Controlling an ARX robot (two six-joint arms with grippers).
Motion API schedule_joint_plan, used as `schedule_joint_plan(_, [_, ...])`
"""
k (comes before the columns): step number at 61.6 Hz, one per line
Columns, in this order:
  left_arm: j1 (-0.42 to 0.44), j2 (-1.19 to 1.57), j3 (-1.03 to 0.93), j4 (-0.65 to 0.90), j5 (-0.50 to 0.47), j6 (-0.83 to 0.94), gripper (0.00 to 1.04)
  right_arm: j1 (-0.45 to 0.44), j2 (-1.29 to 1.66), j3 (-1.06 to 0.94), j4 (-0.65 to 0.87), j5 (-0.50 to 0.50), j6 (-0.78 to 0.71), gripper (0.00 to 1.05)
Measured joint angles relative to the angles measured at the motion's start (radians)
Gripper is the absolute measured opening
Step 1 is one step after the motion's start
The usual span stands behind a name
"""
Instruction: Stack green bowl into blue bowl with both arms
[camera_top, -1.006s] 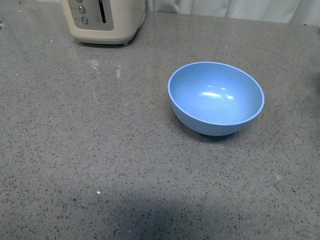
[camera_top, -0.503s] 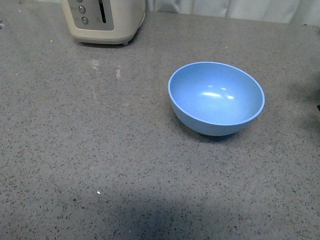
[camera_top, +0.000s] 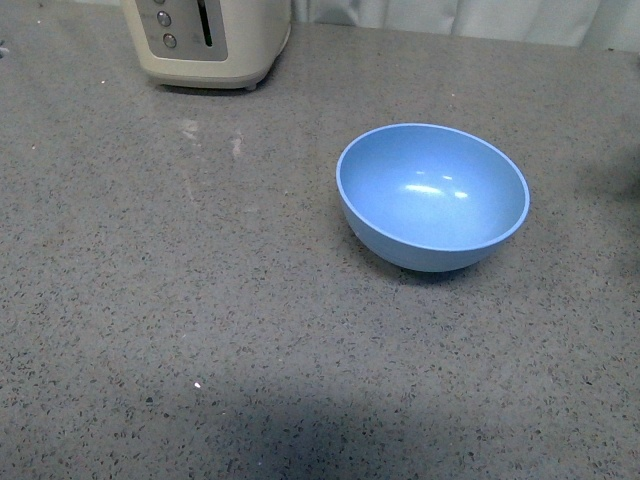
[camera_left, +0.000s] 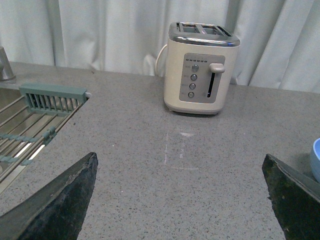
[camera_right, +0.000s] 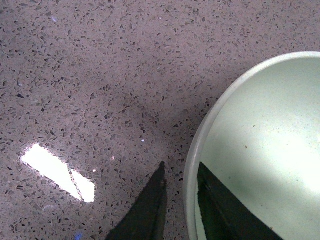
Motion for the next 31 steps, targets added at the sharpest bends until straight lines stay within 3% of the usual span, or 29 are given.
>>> schedule_joint_plan(6, [0.000,0.000,0.000,0.000,0.000,0.000,0.98,0.001,0.000,0.001,0.003,0.004,-0.009,0.02])
schedule_joint_plan(17, [0.000,0.000,0.000,0.000,0.000,0.000,0.98,0.053,-0.073,0.011,-0.021,-0.013,-0.005,0.02])
schedule_joint_plan(31, [0.000,0.000,0.000,0.000,0.000,0.000,0.98,0.340,-0.290,0.030,-0.154,-0.072,0.073,0.02])
